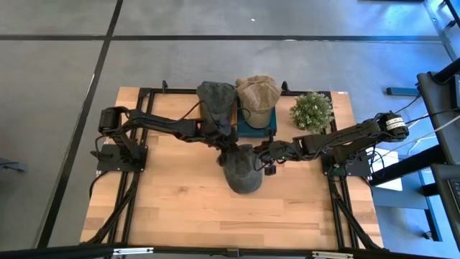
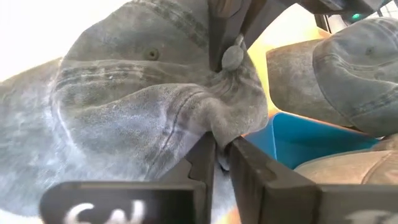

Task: Pick & Place hat
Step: Put the black cap into the left transparent bin

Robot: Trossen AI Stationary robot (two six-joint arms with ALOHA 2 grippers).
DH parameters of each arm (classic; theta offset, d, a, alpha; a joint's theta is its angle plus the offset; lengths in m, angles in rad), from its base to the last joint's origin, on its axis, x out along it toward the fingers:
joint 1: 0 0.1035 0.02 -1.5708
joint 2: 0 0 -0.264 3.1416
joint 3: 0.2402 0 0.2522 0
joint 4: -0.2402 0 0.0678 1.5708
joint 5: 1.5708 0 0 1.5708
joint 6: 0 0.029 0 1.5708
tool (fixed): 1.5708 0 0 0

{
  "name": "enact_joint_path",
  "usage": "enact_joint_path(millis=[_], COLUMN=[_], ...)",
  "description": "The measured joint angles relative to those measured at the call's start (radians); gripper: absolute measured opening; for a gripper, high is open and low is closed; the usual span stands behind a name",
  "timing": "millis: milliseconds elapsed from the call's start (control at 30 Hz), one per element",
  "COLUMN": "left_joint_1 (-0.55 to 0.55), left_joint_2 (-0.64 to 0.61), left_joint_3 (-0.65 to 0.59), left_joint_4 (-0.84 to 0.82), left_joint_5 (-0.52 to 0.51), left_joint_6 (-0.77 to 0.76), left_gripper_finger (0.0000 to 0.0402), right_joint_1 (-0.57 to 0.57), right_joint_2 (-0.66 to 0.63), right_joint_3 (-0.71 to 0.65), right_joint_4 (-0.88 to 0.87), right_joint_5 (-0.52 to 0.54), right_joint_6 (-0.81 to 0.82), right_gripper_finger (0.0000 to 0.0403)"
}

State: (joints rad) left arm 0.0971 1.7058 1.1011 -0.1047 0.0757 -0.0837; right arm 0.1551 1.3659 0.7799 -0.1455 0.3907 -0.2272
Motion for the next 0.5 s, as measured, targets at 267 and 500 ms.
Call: enact_joint_path(millis=[267,500], left_joint_1=[0.002,0.020], left_joint_2=[-0.084,-0.248], left_joint_3=[0.001,0.001], left_joint_4=[-0.063,-0.109], left_joint_5=[0.011,0.000], left_joint_6=[0.032,0.230], left_gripper_finger=[0.0004,0.0004], right_joint_1=[0.000,-0.002], right_joint_2=[-0.006,-0.013], right_joint_3=[0.044,0.110], right_joint_4=[-0.064,-0.126], right_joint_5=[0.029,0.131], right_joint_6=[0.016,0.012], right_gripper_finger=[0.0128,0.0176])
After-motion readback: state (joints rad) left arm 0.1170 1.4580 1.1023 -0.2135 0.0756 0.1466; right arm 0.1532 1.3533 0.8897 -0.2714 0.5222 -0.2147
